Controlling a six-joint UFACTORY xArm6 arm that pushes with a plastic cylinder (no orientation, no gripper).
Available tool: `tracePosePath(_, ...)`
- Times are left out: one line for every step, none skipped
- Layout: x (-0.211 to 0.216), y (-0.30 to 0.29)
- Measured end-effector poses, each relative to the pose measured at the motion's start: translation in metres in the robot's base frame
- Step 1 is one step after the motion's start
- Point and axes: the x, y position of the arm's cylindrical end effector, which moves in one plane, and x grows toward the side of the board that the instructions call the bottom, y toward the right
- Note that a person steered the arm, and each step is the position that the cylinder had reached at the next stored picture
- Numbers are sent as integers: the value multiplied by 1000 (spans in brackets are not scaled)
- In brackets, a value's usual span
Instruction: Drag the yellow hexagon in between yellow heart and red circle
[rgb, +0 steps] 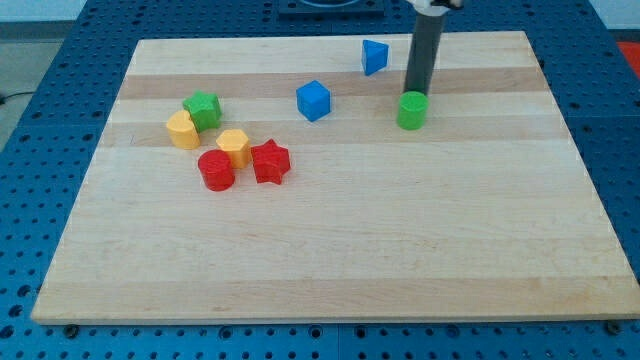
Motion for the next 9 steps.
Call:
tracePosePath(0, -17)
tracePosePath(0, -29)
tracePosePath(0, -52)
tracePosePath(0, -81)
tracePosePath(1, -107)
tracePosePath(5, -131)
tracePosePath(16, -123)
tracePosePath(17, -65)
tracePosePath(30, -49)
